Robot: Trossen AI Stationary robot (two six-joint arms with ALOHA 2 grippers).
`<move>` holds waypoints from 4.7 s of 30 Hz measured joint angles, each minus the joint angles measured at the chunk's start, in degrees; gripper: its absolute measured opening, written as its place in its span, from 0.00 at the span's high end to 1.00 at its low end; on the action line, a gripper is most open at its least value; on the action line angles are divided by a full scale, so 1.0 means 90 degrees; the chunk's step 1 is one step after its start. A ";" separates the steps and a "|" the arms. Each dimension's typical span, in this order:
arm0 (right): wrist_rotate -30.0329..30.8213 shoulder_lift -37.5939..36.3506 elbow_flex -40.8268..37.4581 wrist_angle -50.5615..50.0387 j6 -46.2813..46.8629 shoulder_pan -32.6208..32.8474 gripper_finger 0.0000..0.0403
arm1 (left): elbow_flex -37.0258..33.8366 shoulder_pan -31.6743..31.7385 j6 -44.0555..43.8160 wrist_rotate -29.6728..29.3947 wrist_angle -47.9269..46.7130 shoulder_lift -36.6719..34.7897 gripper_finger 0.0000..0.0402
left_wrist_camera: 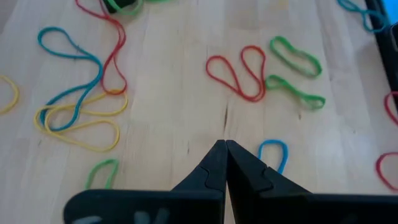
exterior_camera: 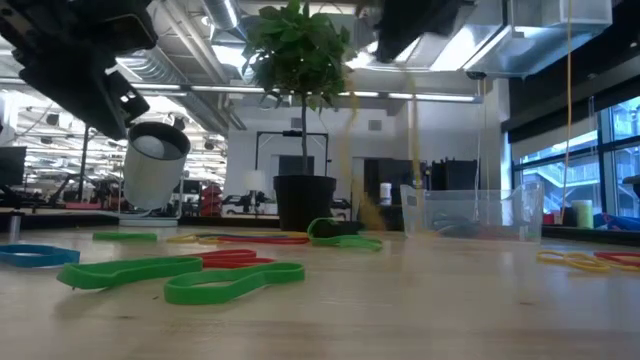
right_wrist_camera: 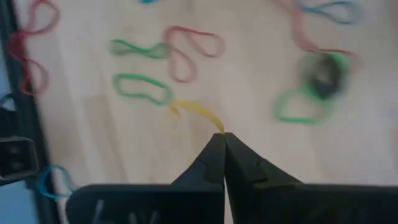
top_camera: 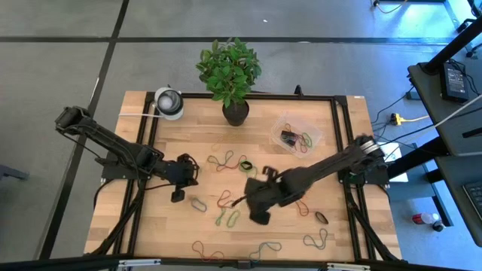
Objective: Pick and place rubber bands into bin
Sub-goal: Put the yellow rubber band into the bin, then put the green rubber band into the bin
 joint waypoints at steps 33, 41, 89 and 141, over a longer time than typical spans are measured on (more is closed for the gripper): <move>0.1056 -0.6524 -0.6798 0.2029 -0.0895 -0.3848 1.00 | 0.0007 0.0727 -0.0068 -0.1782 0.1995 0.0002 1.00; 0.0449 -0.6060 -0.7348 0.2793 -0.1033 -0.4625 1.00 | 0.0007 0.0811 -0.0102 -0.1779 0.2319 0.0002 1.00; -0.0792 -0.2861 -0.5271 0.0880 -0.1128 -0.5586 0.66 | 0.0007 0.0811 -0.0219 -0.1925 0.2524 0.0002 1.00; 0.1888 -0.3871 -0.5292 0.3328 0.2294 -0.1001 0.98 | 0.1287 0.3143 0.2613 0.1298 -0.2905 0.2504 0.63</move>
